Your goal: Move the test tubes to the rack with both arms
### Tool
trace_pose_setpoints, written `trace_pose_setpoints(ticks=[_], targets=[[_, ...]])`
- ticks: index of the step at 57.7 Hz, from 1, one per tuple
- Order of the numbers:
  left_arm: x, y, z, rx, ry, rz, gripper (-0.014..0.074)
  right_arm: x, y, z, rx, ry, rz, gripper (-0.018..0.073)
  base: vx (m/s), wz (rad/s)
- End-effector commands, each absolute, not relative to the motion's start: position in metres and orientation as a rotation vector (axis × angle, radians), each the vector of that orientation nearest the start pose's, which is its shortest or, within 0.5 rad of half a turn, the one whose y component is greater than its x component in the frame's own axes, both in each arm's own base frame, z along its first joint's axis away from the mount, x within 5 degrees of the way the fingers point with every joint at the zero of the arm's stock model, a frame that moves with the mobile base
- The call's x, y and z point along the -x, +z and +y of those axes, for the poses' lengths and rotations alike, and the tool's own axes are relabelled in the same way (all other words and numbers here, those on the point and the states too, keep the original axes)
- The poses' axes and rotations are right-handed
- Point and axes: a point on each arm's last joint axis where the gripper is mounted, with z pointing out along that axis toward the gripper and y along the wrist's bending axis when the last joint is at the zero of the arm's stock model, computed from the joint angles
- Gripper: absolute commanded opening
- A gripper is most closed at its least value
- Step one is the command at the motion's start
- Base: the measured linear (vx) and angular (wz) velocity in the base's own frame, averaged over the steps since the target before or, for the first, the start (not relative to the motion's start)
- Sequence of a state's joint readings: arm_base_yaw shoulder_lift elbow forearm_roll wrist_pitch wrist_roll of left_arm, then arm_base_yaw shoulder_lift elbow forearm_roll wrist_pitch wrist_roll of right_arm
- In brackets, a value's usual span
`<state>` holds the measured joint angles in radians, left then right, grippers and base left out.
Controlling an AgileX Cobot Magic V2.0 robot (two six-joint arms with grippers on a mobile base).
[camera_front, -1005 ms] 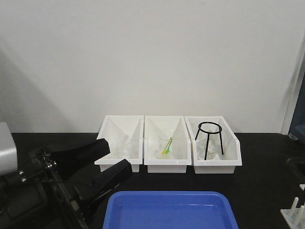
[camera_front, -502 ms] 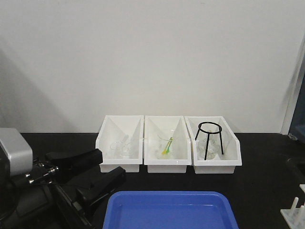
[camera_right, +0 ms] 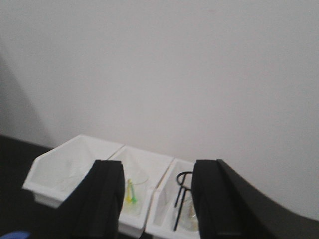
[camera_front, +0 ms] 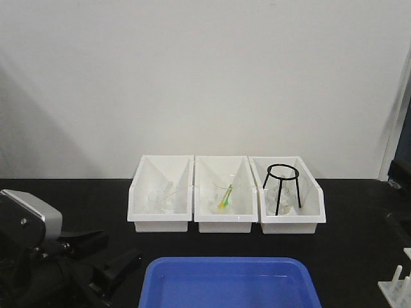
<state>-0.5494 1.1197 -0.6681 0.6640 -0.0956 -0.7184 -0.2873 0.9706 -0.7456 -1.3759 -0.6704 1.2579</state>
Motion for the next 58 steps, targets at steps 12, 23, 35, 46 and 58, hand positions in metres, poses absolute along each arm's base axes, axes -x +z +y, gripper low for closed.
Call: trace_pose_setpoints(ticks=[12,23,35,46,58], targets=[[-0.201,0.311,-0.127,-0.466,-0.449,1.823,0.0105,-0.188,0.371,0.004,0.395,0.251,1.688,0.0137,0.00,0.00],[-0.198,0.311,-0.120,-0.441,-0.396,1.864,-0.0022,-0.184,0.376,-0.002,0.281,0.217,1.676,-0.0011,0.00,0.00],[-0.196,0.312,-0.118,-0.428,-0.391,1.869,-0.0022,-0.184,0.376,-0.001,0.266,0.255,1.677,-0.0008,0.00,0.00],[-0.196,0.312,-0.118,-0.427,-0.388,1.873,-0.0022,-0.184,0.376,0.001,0.272,0.271,1.676,-0.0007,0.00,0.00],[-0.196,0.312,-0.118,-0.427,-0.389,1.872,-0.0020,-0.184,0.376,0.001,0.272,0.271,1.676,-0.0007,0.00,0.00]])
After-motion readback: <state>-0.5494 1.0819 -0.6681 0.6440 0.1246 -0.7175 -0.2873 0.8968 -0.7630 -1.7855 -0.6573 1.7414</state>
